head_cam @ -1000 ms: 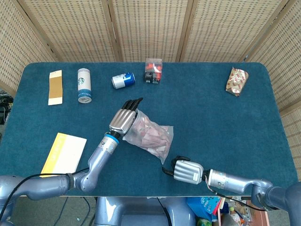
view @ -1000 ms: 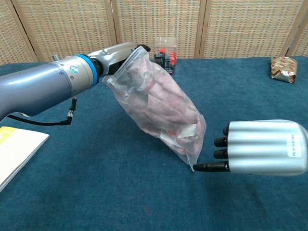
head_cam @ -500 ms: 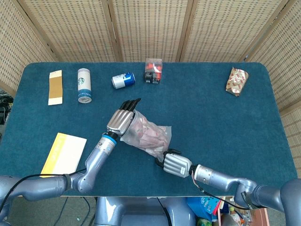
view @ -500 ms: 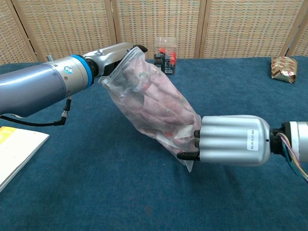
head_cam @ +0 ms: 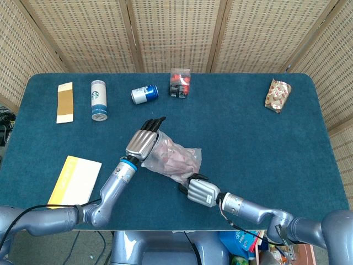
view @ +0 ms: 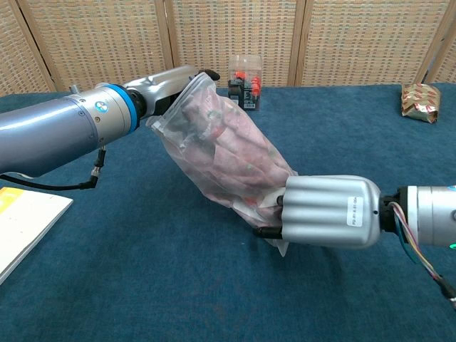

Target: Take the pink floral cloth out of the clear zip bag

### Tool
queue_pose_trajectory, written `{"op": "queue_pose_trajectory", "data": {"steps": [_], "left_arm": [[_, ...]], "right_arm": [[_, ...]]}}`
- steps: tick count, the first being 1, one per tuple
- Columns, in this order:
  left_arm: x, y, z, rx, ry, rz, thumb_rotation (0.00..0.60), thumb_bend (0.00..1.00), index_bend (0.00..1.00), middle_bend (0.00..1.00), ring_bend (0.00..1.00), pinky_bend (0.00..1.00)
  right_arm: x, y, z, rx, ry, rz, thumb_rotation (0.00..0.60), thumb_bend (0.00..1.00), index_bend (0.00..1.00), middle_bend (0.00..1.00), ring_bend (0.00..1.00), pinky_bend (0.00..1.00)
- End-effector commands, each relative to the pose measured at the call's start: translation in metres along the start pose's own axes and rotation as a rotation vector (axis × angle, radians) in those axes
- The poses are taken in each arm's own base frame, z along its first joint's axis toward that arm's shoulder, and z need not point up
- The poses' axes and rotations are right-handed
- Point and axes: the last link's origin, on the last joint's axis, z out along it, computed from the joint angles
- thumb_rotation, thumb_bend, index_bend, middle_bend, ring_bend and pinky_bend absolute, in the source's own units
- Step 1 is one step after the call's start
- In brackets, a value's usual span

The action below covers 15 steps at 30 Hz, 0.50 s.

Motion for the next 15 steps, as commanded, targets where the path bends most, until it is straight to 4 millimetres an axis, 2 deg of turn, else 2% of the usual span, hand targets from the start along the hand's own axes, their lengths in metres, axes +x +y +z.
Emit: {"op": "queue_pose_trajectory", "data": {"steps": [1,3,6,9,12,14,15], "left_arm": [[0.000,0.000,0.000,0.000,0.001,-0.001,0.600,0.43,0.75,0.00,0.00,0.00],[0.001,0.000,-0.001,0.000,0.002,-0.001,0.600,0.43,0.75,0.00,0.00,0.00],[0.002,0.000,-0.001,0.001,0.003,-0.002,0.600,0.43,0.75,0.00,0.00,0.00],[0.003,0.000,-0.001,0.001,0.003,-0.001,0.600,0.43,0.75,0.00,0.00,0.00],[0.003,-0.001,-0.003,-0.001,0.003,0.002,0.600,0.43,0.75,0.00,0.00,0.00],[0.003,-0.001,-0.005,-0.001,-0.001,-0.009,0.600,0.43,0.75,0.00,0.00,0.00],[0.003,-0.001,-0.005,-0.001,-0.001,-0.011,0.600,0.43,0.75,0.00,0.00,0.00]], "right_arm": [[0.000,-0.001,0.002,0.000,-0.003,0.001,0.600,0.28,0.21,0.64,0.58,0.80],[-0.001,-0.001,0.003,0.001,-0.005,-0.001,0.600,0.31,0.24,0.64,0.58,0.80],[-0.002,-0.002,0.005,0.004,-0.008,-0.005,0.600,0.37,0.34,0.65,0.59,0.80],[-0.002,-0.003,0.007,0.002,-0.009,-0.003,0.600,0.47,0.50,0.66,0.60,0.81],[-0.002,-0.004,0.010,-0.004,-0.014,0.013,0.600,0.58,0.66,0.71,0.64,0.85],[-0.001,-0.004,0.013,-0.017,-0.006,0.015,0.600,0.78,0.78,0.77,0.70,0.91],[0.000,-0.005,0.014,-0.021,-0.001,0.017,0.600,0.86,0.80,0.78,0.71,0.93]]}}
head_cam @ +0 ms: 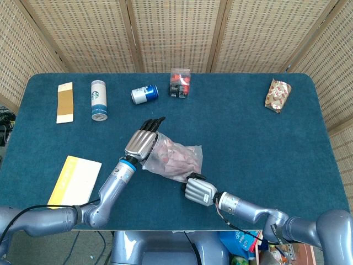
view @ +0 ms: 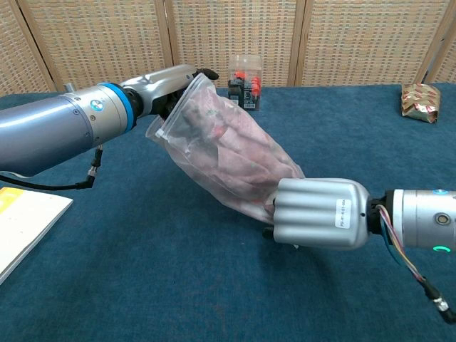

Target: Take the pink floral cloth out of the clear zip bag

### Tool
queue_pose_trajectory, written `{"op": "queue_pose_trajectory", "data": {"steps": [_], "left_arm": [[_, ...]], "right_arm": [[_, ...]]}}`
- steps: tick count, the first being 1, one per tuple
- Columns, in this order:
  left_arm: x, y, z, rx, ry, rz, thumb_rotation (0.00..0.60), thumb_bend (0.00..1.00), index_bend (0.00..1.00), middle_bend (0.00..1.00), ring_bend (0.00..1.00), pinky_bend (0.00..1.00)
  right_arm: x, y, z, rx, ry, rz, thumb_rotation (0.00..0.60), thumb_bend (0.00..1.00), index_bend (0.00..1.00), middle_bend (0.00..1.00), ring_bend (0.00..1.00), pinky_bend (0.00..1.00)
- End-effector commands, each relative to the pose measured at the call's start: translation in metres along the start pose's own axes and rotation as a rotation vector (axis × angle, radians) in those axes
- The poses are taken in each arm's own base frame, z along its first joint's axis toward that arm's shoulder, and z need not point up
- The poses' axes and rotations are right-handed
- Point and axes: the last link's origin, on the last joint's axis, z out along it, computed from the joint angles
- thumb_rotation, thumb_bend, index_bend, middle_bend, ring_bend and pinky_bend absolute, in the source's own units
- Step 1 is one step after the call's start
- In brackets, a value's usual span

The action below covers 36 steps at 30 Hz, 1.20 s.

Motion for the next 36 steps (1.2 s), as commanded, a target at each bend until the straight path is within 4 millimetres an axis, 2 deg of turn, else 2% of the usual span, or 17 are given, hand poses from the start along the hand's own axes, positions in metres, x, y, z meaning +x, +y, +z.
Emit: {"op": "queue_pose_trajectory", "data": {"steps": [1,3,14,20,24,25,27,30,36], "left_arm": [[0.000,-0.001,-0.002,0.000,-0.001,-0.005,0.600,0.43,0.75,0.00,0.00,0.00],[0.002,-0.002,-0.002,0.000,0.003,0.000,0.600,0.43,0.75,0.00,0.00,0.00],[0.006,-0.010,-0.002,0.007,0.014,0.006,0.600,0.43,0.75,0.00,0.00,0.00],[0.014,-0.020,0.000,0.026,0.045,0.022,0.600,0.43,0.75,0.00,0.00,0.00],[0.038,-0.040,-0.001,0.059,0.103,0.029,0.600,0.43,0.75,0.00,0.00,0.00],[0.053,-0.053,-0.002,0.090,0.147,0.035,0.600,0.43,0.75,0.00,0.00,0.00],[0.069,-0.066,-0.007,0.104,0.168,0.045,0.600,0.43,0.75,0.00,0.00,0.00],[0.088,-0.084,-0.013,0.137,0.203,0.060,0.600,0.43,0.75,0.00,0.00,0.00],[0.117,-0.116,-0.026,0.201,0.250,0.087,0.600,0.43,0.75,0.00,0.00,0.00]], "right_arm": [[0.001,-0.001,0.003,-0.015,0.015,0.005,0.600,0.95,0.82,0.80,0.73,0.96],[0.001,-0.004,0.004,-0.018,0.021,0.012,0.600,1.00,0.85,0.82,0.75,0.99],[-0.004,-0.001,-0.006,-0.021,0.021,0.016,0.600,1.00,0.87,0.84,0.77,1.00],[-0.010,0.008,-0.023,-0.044,-0.003,-0.012,0.600,1.00,0.88,0.85,0.77,1.00],[-0.022,0.029,-0.051,-0.096,-0.063,-0.045,0.600,1.00,0.88,0.85,0.78,1.00],[-0.034,0.045,-0.069,-0.141,-0.115,-0.065,0.600,1.00,0.88,0.85,0.78,1.00],[-0.042,0.057,-0.088,-0.172,-0.160,-0.076,0.600,1.00,0.88,0.85,0.78,1.00],[-0.055,0.071,-0.110,-0.220,-0.220,-0.087,0.600,1.00,0.88,0.85,0.78,1.00],[-0.072,0.086,-0.138,-0.291,-0.293,-0.081,0.600,1.00,0.88,0.85,0.78,1.00]]}}
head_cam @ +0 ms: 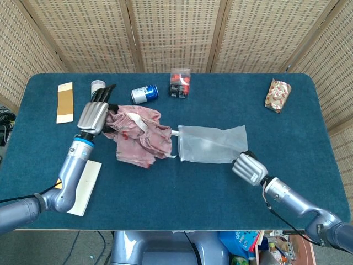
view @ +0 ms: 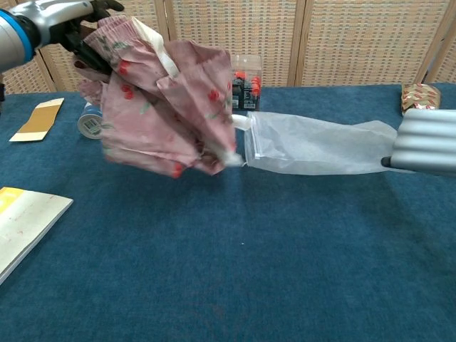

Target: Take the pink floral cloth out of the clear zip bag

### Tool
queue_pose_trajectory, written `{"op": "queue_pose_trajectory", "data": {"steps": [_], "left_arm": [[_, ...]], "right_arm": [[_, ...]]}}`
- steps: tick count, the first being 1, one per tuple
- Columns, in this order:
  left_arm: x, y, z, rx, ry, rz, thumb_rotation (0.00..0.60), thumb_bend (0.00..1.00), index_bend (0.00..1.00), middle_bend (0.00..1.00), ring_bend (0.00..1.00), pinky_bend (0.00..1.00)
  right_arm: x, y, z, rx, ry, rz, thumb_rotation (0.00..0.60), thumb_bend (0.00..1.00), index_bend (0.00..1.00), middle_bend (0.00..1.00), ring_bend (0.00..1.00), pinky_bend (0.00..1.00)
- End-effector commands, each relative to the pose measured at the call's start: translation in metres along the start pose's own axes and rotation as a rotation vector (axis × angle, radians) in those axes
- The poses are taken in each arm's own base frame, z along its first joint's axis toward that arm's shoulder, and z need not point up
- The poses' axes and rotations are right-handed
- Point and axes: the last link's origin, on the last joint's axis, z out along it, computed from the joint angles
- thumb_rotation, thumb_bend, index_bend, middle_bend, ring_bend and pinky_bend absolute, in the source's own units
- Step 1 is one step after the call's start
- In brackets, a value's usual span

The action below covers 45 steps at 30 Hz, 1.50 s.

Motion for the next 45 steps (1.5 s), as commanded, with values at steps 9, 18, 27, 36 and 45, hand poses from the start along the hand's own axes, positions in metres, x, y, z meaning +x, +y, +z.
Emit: {"op": "queue_pose_trajectory", "data": {"steps": [9,18,27,36,45], "left_arm": [[0.023,-0.046,-0.008,0.083,0.032,0.021,0.600,0.43,0.75,0.00,0.00,0.00],[0.018,-0.051,-0.013,0.088,0.008,0.021,0.600,0.46,0.75,0.00,0.00,0.00],[0.031,-0.091,-0.035,0.171,-0.059,0.160,0.600,0.20,0.00,0.00,0.00,0.00],[0.057,-0.113,-0.076,0.218,-0.079,0.160,0.600,0.04,0.00,0.00,0.00,0.00],[0.062,-0.119,-0.147,0.211,0.002,0.092,0.600,0.04,0.00,0.00,0.00,0.00]], "right_arm": [[-0.021,0.012,-0.016,-0.056,-0.051,0.021,0.600,1.00,0.88,0.85,0.78,1.00],[-0.017,0.006,-0.016,-0.052,-0.014,0.020,0.600,1.00,0.88,0.84,0.78,1.00],[-0.033,0.010,-0.037,-0.190,-0.126,0.077,0.600,0.19,0.11,0.19,0.22,0.24],[-0.005,0.018,-0.063,-0.372,-0.105,0.253,0.600,0.00,0.00,0.00,0.00,0.00],[0.015,0.019,-0.096,-0.541,0.035,0.554,0.600,0.00,0.00,0.00,0.00,0.00]]}}
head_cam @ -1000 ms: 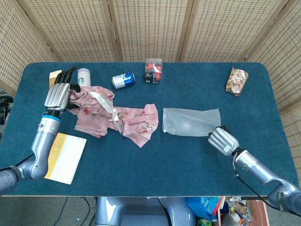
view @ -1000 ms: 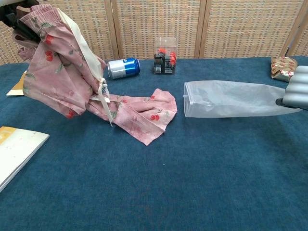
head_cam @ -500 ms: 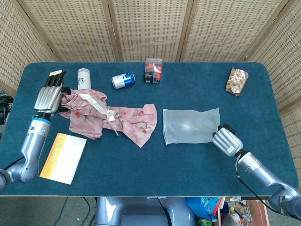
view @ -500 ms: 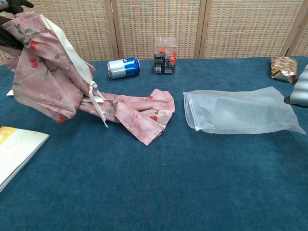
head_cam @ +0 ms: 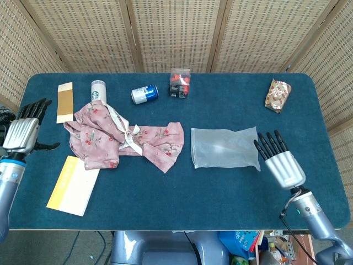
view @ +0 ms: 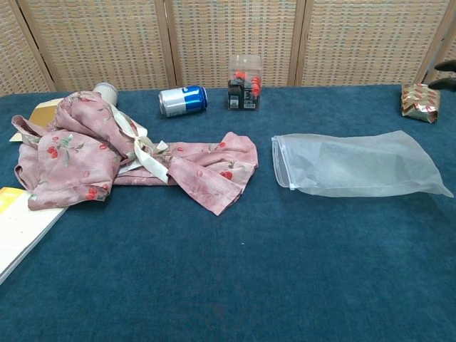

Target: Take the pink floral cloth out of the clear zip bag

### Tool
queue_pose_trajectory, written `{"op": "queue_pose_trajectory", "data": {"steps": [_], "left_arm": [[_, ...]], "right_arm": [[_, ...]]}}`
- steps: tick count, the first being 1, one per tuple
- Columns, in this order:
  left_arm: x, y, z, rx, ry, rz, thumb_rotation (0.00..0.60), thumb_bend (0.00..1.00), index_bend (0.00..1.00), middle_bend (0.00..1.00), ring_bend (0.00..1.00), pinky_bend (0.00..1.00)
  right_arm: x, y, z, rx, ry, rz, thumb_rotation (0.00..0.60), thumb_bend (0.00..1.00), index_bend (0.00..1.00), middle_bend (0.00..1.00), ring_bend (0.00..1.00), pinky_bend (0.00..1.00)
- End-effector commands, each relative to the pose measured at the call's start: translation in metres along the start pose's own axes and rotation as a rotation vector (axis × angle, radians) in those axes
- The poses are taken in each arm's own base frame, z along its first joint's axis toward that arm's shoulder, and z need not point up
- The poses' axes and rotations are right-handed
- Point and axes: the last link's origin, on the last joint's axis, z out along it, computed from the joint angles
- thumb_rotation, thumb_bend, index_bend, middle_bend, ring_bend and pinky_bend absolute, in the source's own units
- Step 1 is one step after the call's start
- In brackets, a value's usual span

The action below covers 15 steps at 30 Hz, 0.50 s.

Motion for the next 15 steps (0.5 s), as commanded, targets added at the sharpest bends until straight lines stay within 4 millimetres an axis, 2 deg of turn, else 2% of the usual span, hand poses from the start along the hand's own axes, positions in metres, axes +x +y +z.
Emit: {"op": "queue_pose_trajectory", "data": {"steps": [1,4,8,10,15], "left_arm": [[-0.002,-0.007,-0.036,-0.007,0.029,-0.030,0.600,0.04,0.00,0.00,0.00,0.00],[-0.009,-0.013,-0.070,0.006,0.057,-0.034,0.600,0.04,0.00,0.00,0.00,0.00],[-0.018,-0.015,-0.098,0.022,0.064,-0.039,0.600,0.04,0.00,0.00,0.00,0.00],[-0.027,-0.017,-0.121,0.046,0.055,-0.040,0.600,0.05,0.00,0.00,0.00,0.00],[-0.044,-0.016,-0.152,0.090,0.040,-0.046,0.600,0.05,0.00,0.00,0.00,0.00]], "right_arm": [[0.008,0.002,-0.018,-0.073,0.038,0.153,0.600,0.00,0.00,0.00,0.00,0.00],[0.012,-0.005,-0.034,-0.133,0.075,0.330,0.600,0.00,0.00,0.00,0.00,0.00],[0.018,-0.009,-0.047,-0.185,0.114,0.472,0.600,0.00,0.00,0.00,0.00,0.00],[0.021,-0.013,-0.059,-0.226,0.137,0.584,0.600,0.00,0.00,0.00,0.00,0.00],[0.025,-0.015,-0.074,-0.266,0.159,0.659,0.600,0.00,0.00,0.00,0.00,0.00]]}}
